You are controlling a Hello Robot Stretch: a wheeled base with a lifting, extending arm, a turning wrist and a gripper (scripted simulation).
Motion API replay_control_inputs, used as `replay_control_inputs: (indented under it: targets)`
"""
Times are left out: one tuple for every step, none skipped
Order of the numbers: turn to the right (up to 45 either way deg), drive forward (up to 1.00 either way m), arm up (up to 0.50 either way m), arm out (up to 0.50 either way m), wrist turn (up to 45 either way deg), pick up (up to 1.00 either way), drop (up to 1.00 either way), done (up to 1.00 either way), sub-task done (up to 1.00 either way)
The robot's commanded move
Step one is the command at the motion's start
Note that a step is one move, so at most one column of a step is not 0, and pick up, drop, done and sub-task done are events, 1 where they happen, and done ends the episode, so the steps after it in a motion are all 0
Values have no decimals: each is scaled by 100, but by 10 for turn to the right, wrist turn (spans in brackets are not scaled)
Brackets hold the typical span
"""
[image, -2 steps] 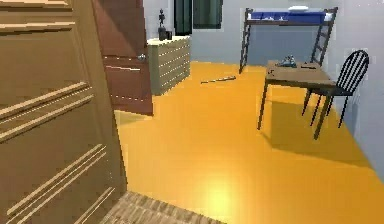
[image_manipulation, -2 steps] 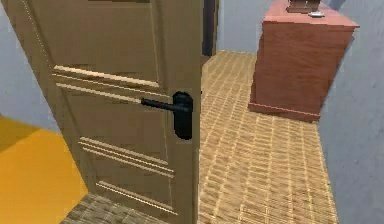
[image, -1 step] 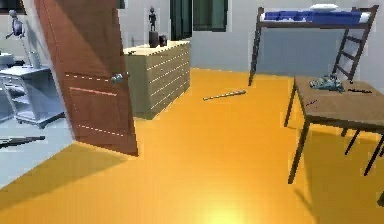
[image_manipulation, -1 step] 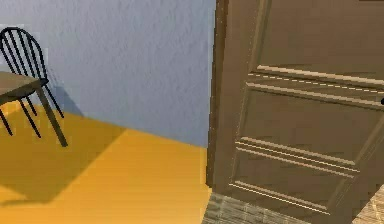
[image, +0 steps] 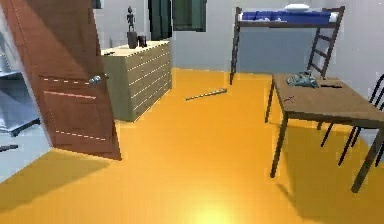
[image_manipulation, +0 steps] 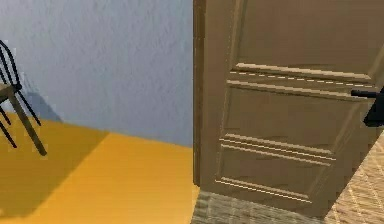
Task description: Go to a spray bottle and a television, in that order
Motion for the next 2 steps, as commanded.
replay_control_inputs:
  targets:
    - [0,45,0,0,0,0,0,0,0]
    - [-420,0,0,0,0,0,0,0,0]
